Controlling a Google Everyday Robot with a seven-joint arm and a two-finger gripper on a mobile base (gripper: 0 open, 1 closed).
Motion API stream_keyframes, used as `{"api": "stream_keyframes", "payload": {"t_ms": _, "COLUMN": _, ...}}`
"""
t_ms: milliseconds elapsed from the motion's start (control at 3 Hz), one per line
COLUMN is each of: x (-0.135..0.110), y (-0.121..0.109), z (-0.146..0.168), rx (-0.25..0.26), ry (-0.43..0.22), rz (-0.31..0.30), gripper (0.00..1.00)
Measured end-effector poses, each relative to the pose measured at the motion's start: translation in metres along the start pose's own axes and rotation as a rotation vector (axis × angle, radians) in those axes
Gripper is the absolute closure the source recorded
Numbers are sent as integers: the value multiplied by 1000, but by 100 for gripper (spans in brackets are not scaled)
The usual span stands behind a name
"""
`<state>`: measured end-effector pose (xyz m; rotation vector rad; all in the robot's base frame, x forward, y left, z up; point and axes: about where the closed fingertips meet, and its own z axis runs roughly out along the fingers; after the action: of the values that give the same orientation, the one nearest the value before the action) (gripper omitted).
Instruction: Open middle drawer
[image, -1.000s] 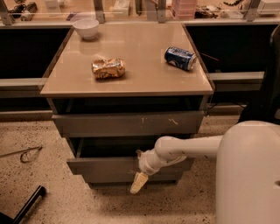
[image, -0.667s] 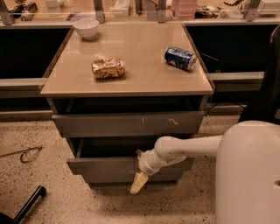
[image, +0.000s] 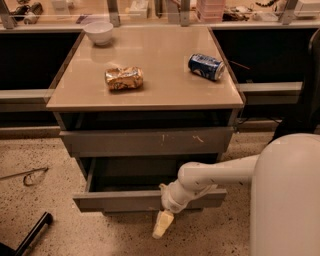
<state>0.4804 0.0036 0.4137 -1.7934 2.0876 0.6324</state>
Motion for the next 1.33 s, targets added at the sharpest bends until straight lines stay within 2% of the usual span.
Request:
{"api": "stream_keyframes", "payload": {"t_ms": 333, "x": 26, "y": 65, "z": -10, "rx": -52, "ry": 23, "rz": 66, "gripper": 0}}
{"api": "stream_keyframes", "payload": {"t_ms": 1333, "x": 34, "y": 78, "z": -10, "rx": -69, "ry": 16, "rz": 88, "gripper": 0}}
